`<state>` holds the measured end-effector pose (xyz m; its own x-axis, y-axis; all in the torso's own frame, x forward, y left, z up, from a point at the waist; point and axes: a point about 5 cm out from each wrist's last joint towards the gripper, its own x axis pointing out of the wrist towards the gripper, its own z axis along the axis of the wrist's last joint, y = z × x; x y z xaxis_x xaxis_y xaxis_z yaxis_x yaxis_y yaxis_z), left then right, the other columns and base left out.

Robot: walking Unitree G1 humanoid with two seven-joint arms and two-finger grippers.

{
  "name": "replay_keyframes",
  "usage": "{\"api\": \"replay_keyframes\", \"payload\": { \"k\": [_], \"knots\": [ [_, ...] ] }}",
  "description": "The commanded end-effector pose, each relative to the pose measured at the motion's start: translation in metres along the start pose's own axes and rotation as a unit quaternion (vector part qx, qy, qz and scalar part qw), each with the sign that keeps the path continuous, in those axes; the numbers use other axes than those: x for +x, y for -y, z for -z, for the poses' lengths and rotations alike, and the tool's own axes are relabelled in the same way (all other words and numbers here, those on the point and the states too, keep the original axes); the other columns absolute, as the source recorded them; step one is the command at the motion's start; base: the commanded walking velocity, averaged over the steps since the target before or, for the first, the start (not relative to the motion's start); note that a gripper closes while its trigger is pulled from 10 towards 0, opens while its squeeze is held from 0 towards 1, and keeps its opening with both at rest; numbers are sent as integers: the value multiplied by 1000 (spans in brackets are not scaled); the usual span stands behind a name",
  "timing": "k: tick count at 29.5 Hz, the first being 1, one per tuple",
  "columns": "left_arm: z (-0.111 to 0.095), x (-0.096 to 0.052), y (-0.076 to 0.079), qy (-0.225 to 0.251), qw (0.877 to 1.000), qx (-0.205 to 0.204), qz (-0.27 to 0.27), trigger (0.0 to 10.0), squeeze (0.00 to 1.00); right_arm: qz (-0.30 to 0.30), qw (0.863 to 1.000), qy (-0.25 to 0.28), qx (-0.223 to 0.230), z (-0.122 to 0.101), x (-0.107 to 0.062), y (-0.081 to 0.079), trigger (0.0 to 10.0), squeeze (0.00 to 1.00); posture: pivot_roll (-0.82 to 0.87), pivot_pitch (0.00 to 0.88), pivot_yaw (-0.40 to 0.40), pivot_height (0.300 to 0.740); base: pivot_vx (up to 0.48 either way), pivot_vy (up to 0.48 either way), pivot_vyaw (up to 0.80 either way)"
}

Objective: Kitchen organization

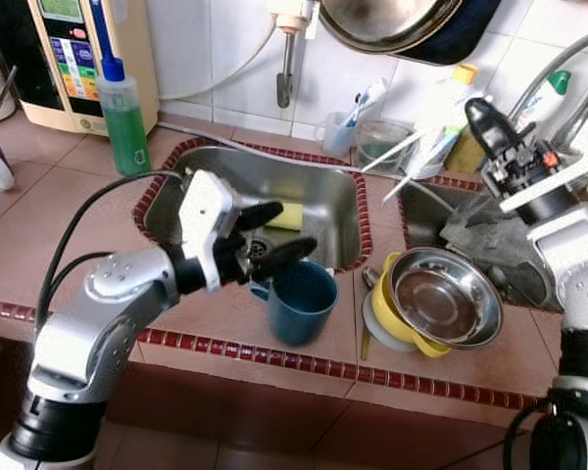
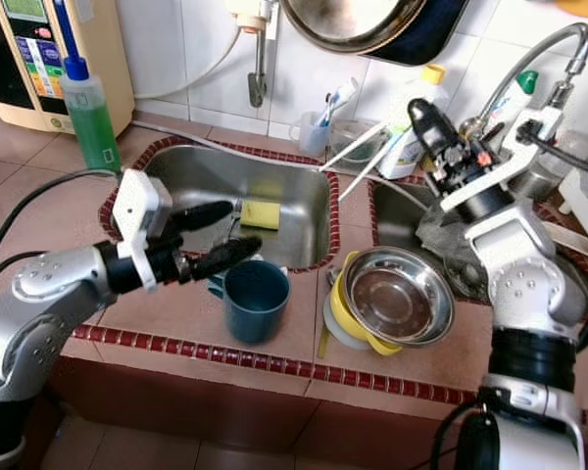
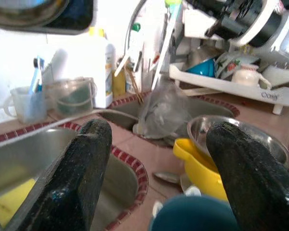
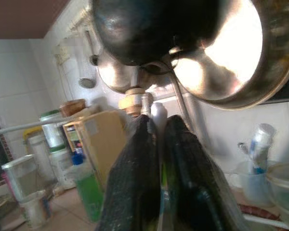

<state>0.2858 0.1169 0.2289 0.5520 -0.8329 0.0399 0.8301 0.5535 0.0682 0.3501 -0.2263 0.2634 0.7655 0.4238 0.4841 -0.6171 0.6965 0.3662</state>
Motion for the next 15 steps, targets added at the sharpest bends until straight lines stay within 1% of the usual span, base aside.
{"api": "replay_keyframes", "payload": {
  "k": [1,4,5,8,9,11,15],
  "knots": [
    [-6,2,0,8,1000,4,0,10000,0,10,1000,4,-15,-6,2,3,10000,0,-2,48,-105,740,0,0,0],
    [-14,6,1,25,1000,4,-3,10000,0,11,1000,-19,-19,2,13,5,10000,0,-4,88,-110,740,0,0,0],
    [-16,7,1,29,1000,5,-3,10000,0,12,999,-26,-20,4,16,6,10000,0,-4,88,-110,740,0,0,0],
    [-19,7,2,33,999,7,-3,10000,0,14,999,-33,-21,6,18,8,10000,0,-1,108,-113,740,0,0,0],
    [-21,8,3,36,999,6,-3,10000,0,17,999,-43,-21,9,21,10,10000,0,2,125,-115,740,0,0,0],
    [-22,9,3,36,999,6,-4,10000,0,17,998,-53,-22,12,25,13,10000,0,4,131,-117,740,0,0,0],
    [-25,8,6,37,999,6,-1,10000,0,12,997,-71,-23,16,33,13,10000,0,7,158,-121,740,0,0,0]
  ]
}}
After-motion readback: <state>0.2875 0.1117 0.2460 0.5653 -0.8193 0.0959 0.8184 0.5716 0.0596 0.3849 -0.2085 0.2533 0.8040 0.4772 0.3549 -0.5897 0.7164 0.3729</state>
